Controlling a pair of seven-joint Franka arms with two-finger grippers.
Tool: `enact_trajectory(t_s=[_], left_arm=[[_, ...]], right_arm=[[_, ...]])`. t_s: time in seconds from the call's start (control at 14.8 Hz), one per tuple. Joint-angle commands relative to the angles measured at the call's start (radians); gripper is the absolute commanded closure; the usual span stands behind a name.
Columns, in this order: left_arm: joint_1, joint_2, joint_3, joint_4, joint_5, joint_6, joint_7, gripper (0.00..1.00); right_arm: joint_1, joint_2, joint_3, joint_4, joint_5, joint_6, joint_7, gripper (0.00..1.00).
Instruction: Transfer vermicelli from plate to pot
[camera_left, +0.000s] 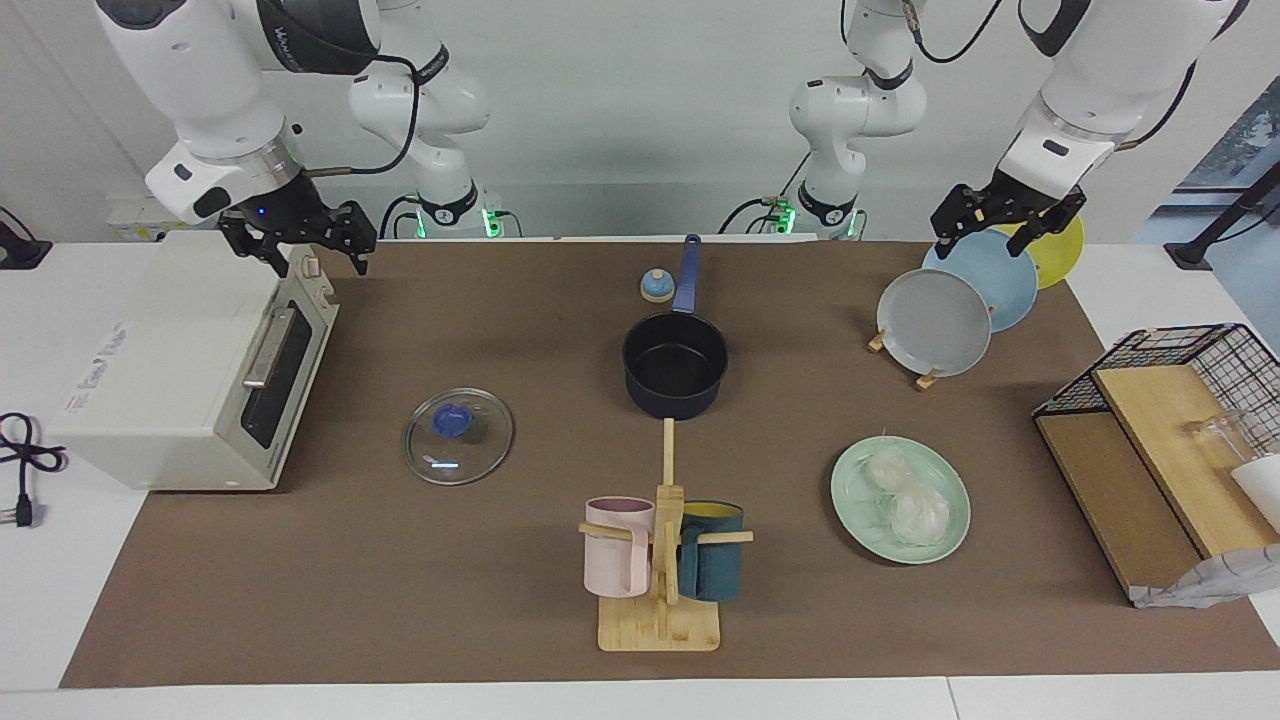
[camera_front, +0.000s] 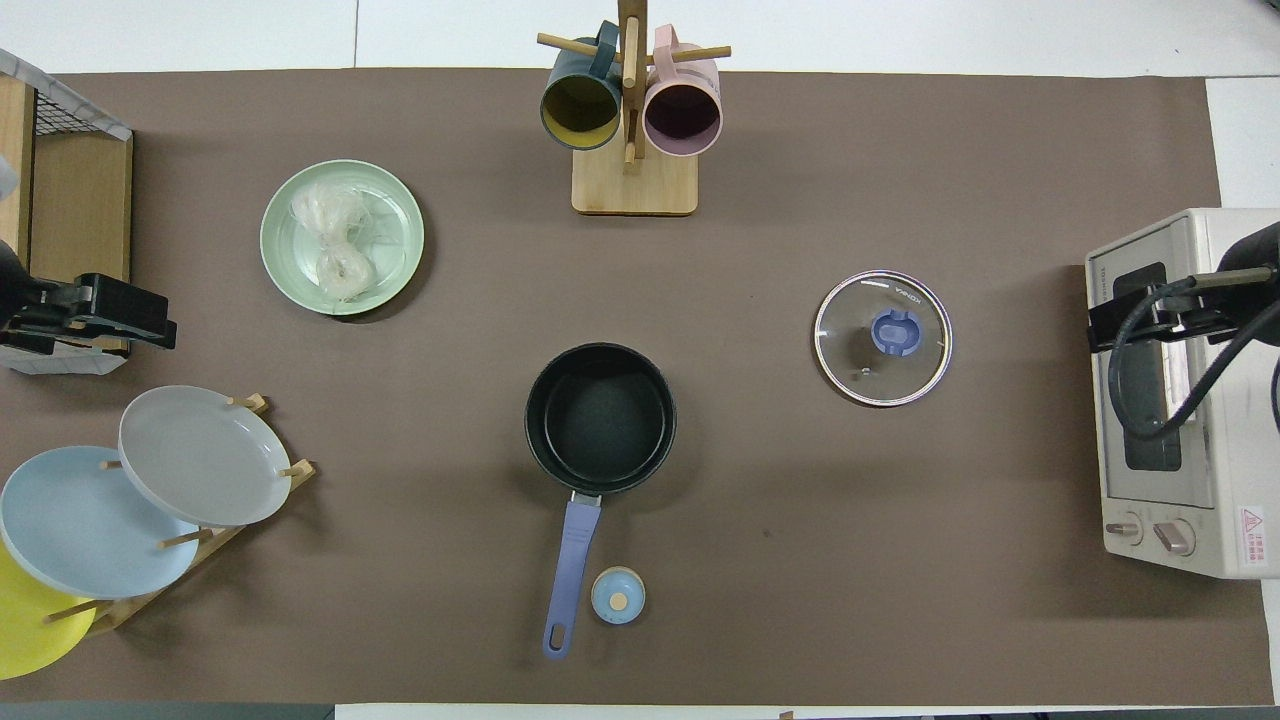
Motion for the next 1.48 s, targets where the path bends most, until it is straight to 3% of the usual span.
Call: enact_trajectory(t_s=[0.0,0.34,0.81,1.28,1.41], left_arm=[[-0.008,0.001,0.005,0.007,0.011,-0.006,0.001,0.00],[-0.008,-0.001,0.005,0.005,0.011,-0.006,0.004,0.00],[-0.004,0.022,0.005,-0.009,-0.020,0.077,-0.017,0.00],[-0.005,0.336,0.006,-0.005,-0.066,0.409,-0.088,0.00],[-0.011,0.420,0.006,-0.002,-0.063,0.520,-0.159,0.00]], right_arm=[[-0.011,-0.006,0.008,-0.004,0.001,0.010,-0.022,0.00],[-0.009,-0.006,0.008,-0.005,0.001,0.013,-0.016,0.00],[0.026,-0.014,0.015,-0.128,0.023,0.184,0.039,0.00],[0.072,0.164,0.021,-0.159,0.064,0.444,0.045,0.00],[0.083,0.183,0.021,-0.229,0.064,0.562,0.047,0.00]])
